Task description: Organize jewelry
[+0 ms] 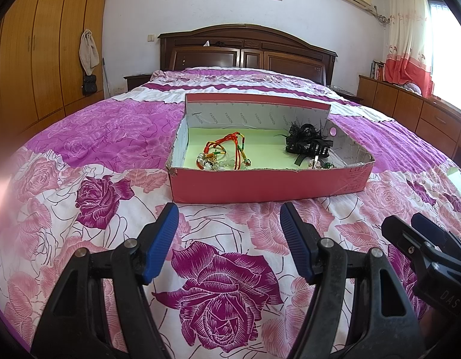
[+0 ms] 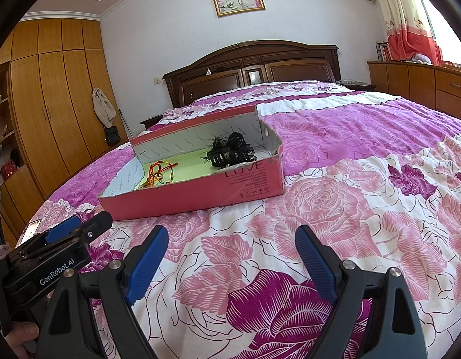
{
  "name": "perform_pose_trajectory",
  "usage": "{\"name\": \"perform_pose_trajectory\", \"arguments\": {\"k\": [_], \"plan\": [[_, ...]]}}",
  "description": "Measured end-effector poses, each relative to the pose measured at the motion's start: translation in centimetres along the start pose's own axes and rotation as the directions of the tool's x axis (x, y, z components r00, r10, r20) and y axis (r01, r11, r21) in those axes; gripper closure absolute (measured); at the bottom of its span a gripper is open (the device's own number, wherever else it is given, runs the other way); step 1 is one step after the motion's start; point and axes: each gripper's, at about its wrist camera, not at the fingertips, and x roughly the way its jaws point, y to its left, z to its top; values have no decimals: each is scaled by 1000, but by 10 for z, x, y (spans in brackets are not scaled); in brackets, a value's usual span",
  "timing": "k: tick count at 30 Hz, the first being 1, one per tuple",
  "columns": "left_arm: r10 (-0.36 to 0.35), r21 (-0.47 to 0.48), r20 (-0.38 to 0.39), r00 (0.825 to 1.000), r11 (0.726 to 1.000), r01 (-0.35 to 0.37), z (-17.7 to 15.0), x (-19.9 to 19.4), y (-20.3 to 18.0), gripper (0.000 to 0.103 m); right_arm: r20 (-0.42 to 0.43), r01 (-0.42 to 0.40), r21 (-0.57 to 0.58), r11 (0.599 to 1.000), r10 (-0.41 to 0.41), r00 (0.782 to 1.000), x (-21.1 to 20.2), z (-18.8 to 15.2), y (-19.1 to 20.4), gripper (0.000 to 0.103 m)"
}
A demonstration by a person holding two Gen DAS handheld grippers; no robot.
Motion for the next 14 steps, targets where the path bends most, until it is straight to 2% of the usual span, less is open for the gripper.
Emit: {"name": "perform_pose_trajectory", "arguments": {"k": [14], "plan": [[-1, 2, -1, 1000, 1000, 1, 0, 0, 0, 40, -2, 0, 2, 1000, 0, 1000, 1, -1, 0, 15]]}}
